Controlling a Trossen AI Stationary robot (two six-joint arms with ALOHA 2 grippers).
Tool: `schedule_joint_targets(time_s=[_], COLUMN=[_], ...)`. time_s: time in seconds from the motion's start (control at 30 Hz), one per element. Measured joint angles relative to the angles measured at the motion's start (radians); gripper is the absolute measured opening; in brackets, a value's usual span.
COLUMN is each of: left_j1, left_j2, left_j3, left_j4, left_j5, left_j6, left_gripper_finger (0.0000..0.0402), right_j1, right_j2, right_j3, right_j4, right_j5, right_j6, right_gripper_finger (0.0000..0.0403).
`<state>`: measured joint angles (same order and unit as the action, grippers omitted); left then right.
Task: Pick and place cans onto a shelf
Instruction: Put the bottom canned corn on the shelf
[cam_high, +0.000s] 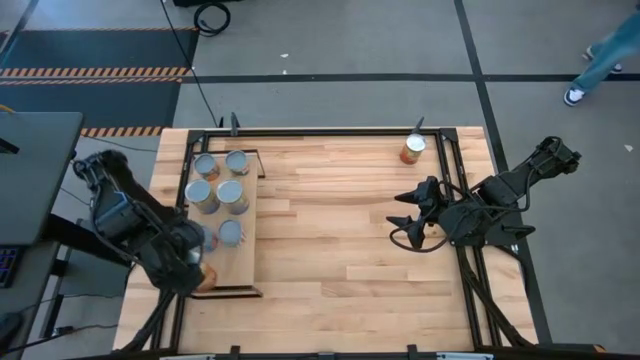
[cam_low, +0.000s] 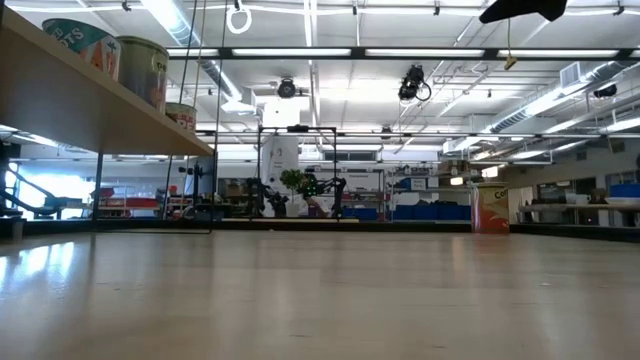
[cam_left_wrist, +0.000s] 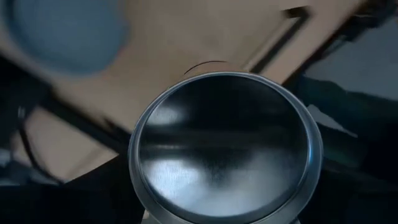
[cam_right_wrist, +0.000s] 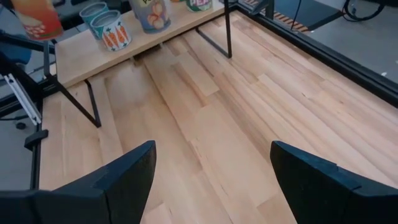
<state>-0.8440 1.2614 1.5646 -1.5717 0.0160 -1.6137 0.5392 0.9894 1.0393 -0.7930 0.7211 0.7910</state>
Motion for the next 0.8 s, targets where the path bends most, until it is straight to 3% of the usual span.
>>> schedule_joint_targets(time_s=[0.13, 0.3, 0.63, 0.8], left_j1=[-0.014, -0.014, -0.018, -0.018], left_j2=[-0.061, -0.099, -0.092, -0.092], left_j3=[-0.087, -0.151, -0.229, -0.23], left_j4=[0.001, 0.0, 0.001, 0.011], left_j5=[0.047, 0.019, 0.048, 0.004], left_j6=[-0.196, -0.362, -0.435, -0.415], left_gripper_finger=[0.0312, 0.0313, 0.0313, 0.0316], right_j1=[0.0, 0.0, 0.0, 0.0], right_j2=[0.0, 0.001, 0.001, 0.001], right_j3=[0.0, 0.0, 0.0, 0.0], right_j4=[0.015, 0.015, 0.015, 0.014], right_j5=[0.008, 0.011, 0.013, 0.018], right_j6=[0.0, 0.003, 0.001, -0.006], right_gripper_finger=[0.0322, 0.0322, 0.0322, 0.0334])
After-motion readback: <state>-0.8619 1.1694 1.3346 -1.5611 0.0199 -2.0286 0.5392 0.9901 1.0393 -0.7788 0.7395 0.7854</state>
